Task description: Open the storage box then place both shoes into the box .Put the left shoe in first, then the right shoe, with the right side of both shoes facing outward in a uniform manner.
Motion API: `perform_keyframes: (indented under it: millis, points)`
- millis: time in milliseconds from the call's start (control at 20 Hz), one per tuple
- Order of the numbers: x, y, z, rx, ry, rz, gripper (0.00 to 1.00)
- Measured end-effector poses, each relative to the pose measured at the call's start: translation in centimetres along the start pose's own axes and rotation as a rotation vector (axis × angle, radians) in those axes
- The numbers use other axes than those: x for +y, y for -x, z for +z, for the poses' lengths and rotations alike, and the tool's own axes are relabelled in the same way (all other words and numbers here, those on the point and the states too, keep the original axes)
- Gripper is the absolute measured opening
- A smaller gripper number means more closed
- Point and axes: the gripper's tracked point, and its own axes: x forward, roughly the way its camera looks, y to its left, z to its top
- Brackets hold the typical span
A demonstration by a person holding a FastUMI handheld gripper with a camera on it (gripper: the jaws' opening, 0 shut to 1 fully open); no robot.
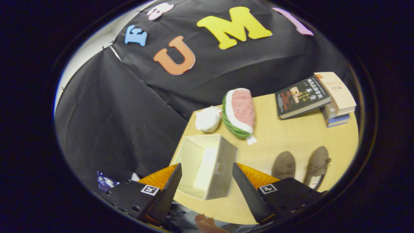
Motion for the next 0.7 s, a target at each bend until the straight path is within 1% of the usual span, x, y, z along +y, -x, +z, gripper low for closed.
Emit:
perform_keyframes:
  millis: [50,200,300,400,500,550,700]
  points:
    - [-2.4,-0.2,-1.1,0.023,0.004,-0.047,0.96]
    - [-7.9,-1.0,-4.6,0.106,0.037,-0.131,0.95]
    - [-11.6,-2.2,-6.4,0.151,0.103,-0.206,0.95]
    - [-15.4,-3.4,-8.5,0.204,0.187,-0.299,0.95]
    - [-17.5,-4.3,-9.7,0.232,0.238,-0.346,0.95]
    - [-18.5,-4.7,-10.1,0.236,0.256,-0.372,0.93]
    - [-21.3,-5.8,-10.2,0.235,0.253,-0.479,0.87]
